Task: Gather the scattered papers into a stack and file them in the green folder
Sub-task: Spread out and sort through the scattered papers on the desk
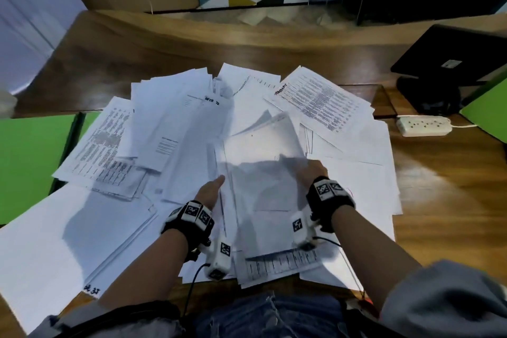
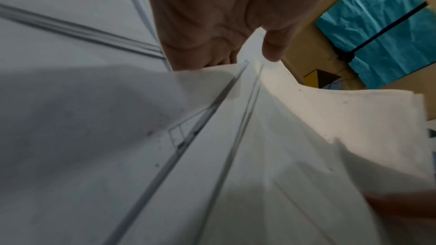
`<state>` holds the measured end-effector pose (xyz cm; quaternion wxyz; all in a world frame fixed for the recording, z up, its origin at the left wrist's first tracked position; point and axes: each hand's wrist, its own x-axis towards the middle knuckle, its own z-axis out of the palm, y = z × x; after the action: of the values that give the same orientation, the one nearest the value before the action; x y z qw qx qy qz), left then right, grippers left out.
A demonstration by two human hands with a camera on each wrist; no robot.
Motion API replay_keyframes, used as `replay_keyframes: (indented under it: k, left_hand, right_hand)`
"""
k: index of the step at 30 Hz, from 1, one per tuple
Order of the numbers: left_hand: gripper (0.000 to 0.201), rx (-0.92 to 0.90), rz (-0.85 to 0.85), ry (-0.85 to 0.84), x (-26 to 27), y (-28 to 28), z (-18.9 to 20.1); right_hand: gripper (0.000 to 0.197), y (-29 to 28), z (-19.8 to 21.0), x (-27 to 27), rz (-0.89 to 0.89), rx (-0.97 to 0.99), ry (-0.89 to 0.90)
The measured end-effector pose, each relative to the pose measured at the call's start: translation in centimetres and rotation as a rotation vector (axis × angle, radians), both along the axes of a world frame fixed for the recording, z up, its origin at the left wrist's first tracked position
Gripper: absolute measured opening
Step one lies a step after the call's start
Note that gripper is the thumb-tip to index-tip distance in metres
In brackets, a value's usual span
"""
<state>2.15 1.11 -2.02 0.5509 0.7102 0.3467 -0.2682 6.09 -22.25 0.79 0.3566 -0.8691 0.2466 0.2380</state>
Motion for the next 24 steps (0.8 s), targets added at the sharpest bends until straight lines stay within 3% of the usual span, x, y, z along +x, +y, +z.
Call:
replay_keyframes:
  k: [3, 7, 10, 14, 16, 19, 21, 24]
  left_hand:
    - [0.060, 0.025, -0.048, 0.004, -0.1, -0.1, -0.2]
    - [0.060, 0.104, -0.159, -0.002, -0.2, -0.1, -0.4]
    - [0.062, 0.115, -0.202, -0.063, -0.4, -0.5, -0.4]
    - [0.037, 0.199, -0.268, -0.131, -0.6, -0.9, -0.8]
    - [0.036, 0.245, -0.286, -0.152, -0.6, -0.4, -1.0]
    - [0.042, 0.337, -0.314, -0.145, -0.4, 0.8, -1.6]
    - [0.039, 0.389, -0.344, -0.146, -0.4, 1.5, -1.7]
    - [0.038, 0.425, -0.393, -0.150, -0.3, 1.9, -1.7]
  right_hand:
    - [0.049, 0.8, -1.2, -0.6, -0.032, -0.051, -0.027]
    - [0.078, -0.1, -1.9, -0.9, 0.037, -0.234, -0.017]
    - [0.107, 0.2, -2.0, -1.3, 0.145, -0.031, 0.062]
    - [0.129, 1.8, -2.6, -2.2, 0.217, 0.151, 0.047]
    - [0.113, 0.7, -2.6, -2.6, 0.195, 0.105, 0.056]
    - [0.078, -3.1, -2.4, -2.8, -0.004, -0.199, 0.014]
    - [0.074, -6.2, -2.4, -3.2, -0.194, -0.362, 0.038]
    - [0.079, -10.4, -2.4, -4.9, -0.491, -0.342, 0.027]
